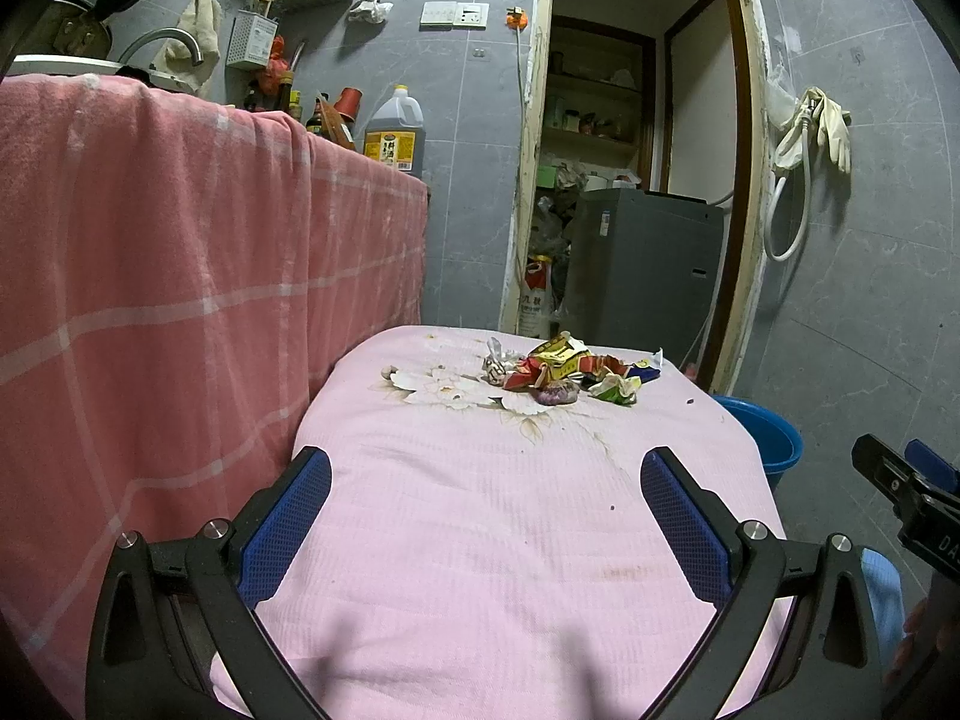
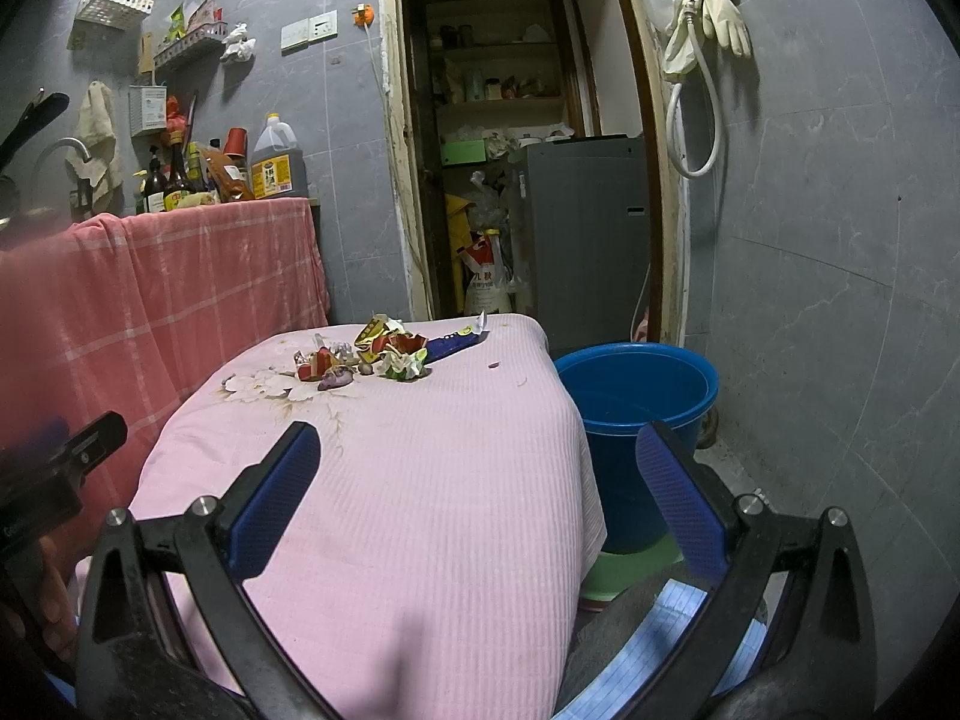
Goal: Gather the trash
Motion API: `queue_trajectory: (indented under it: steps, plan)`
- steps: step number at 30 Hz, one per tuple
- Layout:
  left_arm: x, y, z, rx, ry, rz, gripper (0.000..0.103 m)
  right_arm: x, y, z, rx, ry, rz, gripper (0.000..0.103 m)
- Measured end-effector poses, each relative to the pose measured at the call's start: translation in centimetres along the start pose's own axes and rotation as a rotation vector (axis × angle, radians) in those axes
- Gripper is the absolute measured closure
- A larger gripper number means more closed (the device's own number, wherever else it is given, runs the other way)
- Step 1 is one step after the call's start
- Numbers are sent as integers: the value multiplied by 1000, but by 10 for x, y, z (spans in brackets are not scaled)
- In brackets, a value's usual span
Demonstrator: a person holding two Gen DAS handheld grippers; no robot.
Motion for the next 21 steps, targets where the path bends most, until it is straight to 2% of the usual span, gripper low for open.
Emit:
queue_trajectory:
  steps: [21]
  plan:
    - [0, 0, 0, 2, 0, 0, 2, -1, 0, 0, 2, -5, 1, 0]
Point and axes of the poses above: each gripper's, at about its wrist camera, not at the fingertips, and y roughly against the way its jaws point, x to its left, z to its top, the point moved 7 cm from there along -y, roughly the way its jaws point, and after that the axes turned 15 degrees about z, right-handed, at the moved point
